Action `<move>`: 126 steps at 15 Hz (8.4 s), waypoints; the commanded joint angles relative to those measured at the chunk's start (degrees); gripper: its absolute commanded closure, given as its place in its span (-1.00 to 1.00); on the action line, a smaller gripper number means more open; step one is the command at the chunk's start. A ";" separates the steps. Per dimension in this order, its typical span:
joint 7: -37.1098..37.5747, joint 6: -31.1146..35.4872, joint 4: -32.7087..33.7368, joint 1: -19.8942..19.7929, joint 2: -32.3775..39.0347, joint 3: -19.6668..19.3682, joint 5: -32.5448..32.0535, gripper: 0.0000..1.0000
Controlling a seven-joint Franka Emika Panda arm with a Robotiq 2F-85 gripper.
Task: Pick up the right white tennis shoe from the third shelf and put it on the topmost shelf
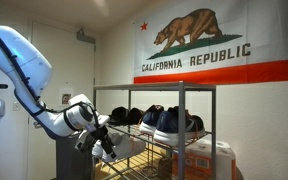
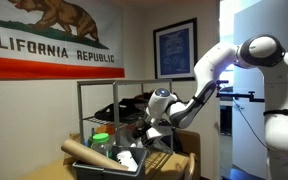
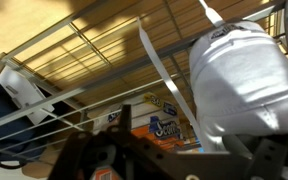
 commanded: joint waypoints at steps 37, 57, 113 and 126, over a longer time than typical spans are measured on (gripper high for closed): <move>-35.89 -17.91 -14.40 13.12 -23.18 -12.45 31.11 0.95; -39.85 -35.81 -21.67 9.32 -47.38 -12.78 31.14 0.95; -53.36 -74.58 47.59 5.44 -31.32 -1.68 20.62 0.95; -45.57 -57.71 42.55 10.70 -21.97 -5.19 20.11 0.95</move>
